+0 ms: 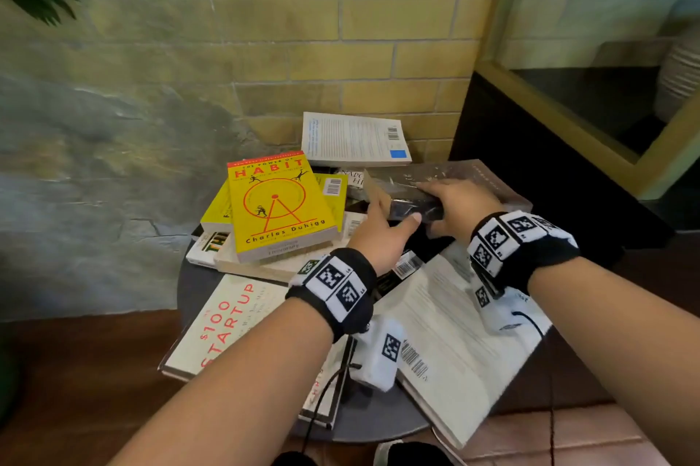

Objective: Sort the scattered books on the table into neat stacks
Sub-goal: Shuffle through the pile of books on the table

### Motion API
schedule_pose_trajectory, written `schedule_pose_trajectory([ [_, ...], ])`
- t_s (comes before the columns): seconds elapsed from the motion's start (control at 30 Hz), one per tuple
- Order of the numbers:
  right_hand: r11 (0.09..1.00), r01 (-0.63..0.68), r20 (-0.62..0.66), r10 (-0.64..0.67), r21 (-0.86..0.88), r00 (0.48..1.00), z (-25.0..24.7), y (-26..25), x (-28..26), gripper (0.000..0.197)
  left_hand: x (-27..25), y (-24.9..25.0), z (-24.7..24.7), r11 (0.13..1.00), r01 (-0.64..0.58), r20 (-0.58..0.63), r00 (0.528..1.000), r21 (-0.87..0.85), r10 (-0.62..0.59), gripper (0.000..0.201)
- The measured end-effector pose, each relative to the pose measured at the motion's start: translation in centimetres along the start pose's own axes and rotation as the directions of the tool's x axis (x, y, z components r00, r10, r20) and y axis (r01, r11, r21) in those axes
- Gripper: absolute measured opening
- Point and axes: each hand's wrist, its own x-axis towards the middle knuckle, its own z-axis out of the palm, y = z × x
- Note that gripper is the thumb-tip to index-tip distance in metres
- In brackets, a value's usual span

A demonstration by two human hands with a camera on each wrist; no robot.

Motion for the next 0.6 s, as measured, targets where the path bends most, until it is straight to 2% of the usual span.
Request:
schedule_pose_trajectory([
  [0.07,0.999,0.051,-0.092,-0.049,0.02,0.995,-0.9,0.0,-0.8,0.068,0.1,1.0,0.2,0.979,0.03,-0.02,0.999,-0.204,-0.035,0.084],
  [0.17,0.991,0.133,-0.195,-0.131,-0.001,0.972,-1.8,-0.4,-2.2,0.061,-0.1,2.1,0.2,0.847,0.102,0.021,0.994,-0.522,-0.107,0.092],
  [0.27,0.989,0.148,-0.268,-0.146,-0.01,0.952,-2.3,-0.3,-3.3,0.061,-0.7,2.6,0.2,0.726,0.054,0.023,0.998,-0.685,-0.053,0.076],
  [0.33,0.982,0.186,-0.326,-0.166,0.031,0.931,-2.1,-0.3,-3.7,0.062,-0.6,3.2,-0.4,0.7,-0.016,-0.033,0.999,-0.713,-0.01,0.067],
  [0.43,0.966,0.243,-0.414,-0.187,0.086,0.891,-1.8,-0.4,-3.6,0.068,-0.7,4.4,-2.0,0.732,-0.119,-0.096,0.993,-0.671,0.074,0.066],
  [0.53,0.989,0.111,-0.445,-0.057,0.095,0.894,-2.8,0.8,-2.3,0.074,-1.1,5.1,-4.7,0.726,-0.198,-0.158,0.98,-0.658,0.124,0.06],
  [0.6,0.988,0.031,-0.432,0.039,0.153,0.901,-3.7,1.5,-1.4,0.072,-1.2,5.0,-7.3,0.717,-0.237,-0.209,0.969,-0.655,0.129,0.066],
])
